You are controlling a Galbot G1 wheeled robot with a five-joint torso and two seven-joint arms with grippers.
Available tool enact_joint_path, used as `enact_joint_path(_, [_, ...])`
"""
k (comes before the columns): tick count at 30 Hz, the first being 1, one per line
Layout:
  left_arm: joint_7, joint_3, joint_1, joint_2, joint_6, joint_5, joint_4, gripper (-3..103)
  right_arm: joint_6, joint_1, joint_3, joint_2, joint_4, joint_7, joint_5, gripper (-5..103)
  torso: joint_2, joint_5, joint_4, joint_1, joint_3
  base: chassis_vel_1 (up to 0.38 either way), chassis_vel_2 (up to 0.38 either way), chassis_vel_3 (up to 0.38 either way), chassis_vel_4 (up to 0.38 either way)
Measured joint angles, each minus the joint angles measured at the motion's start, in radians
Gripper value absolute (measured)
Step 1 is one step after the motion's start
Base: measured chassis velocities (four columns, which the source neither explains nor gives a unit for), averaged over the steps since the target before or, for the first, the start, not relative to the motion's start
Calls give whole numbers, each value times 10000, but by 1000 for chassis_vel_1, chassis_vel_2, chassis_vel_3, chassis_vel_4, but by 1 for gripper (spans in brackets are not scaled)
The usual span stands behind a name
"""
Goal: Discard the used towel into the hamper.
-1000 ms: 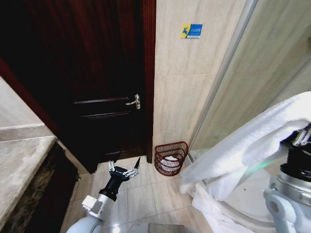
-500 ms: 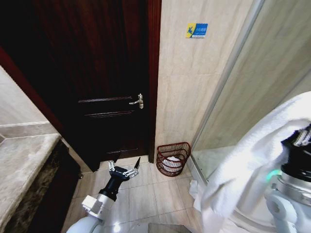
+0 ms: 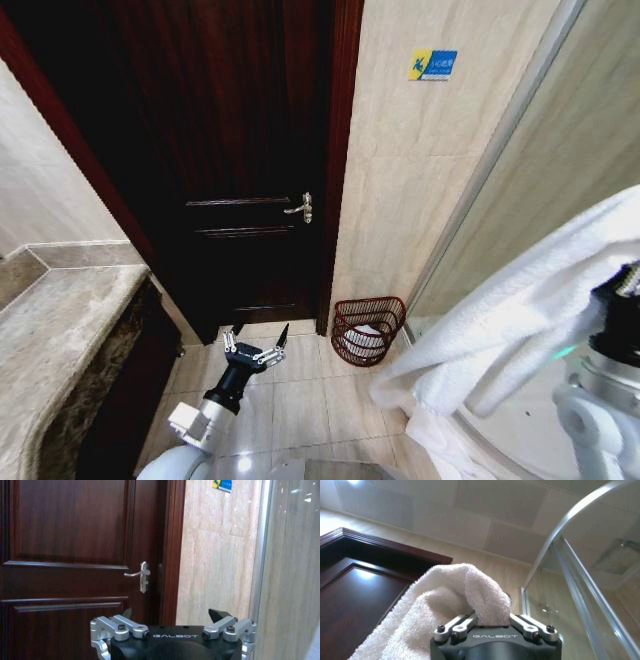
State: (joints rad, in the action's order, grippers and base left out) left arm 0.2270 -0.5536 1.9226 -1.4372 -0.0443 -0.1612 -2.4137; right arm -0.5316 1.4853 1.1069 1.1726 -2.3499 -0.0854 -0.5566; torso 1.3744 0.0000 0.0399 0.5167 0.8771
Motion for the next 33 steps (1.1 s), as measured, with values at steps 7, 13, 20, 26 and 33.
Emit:
enact_joint_path(7, [0,0,0,0,0,0,0,100,353,-677,-176,-794,302,129,-152,8,0,0,-2,0,0,0,0,0,0])
enact_joint_path(13, [0,0,1,0,0,0,0,100,566,-1649,-655,-1472,882,326,-155,8,0,-1,-1,0,0,0,0,0,0])
enact_joint_path(20, [0,0,0,0,0,0,0,100,589,-2620,-1137,-1858,1584,362,-296,8,0,1,-1,0,1,0,0,0,0])
enact_joint_path(26, [0,0,0,0,0,0,0,100,1076,-3475,-1467,-2092,1918,296,-430,8,0,-1,-2,0,1,0,0,0,0])
enact_joint_path(33, [0,1,0,0,0,0,0,100,1522,-4222,-1807,-2069,2228,188,-441,8,0,-1,0,0,0,0,0,0,0])
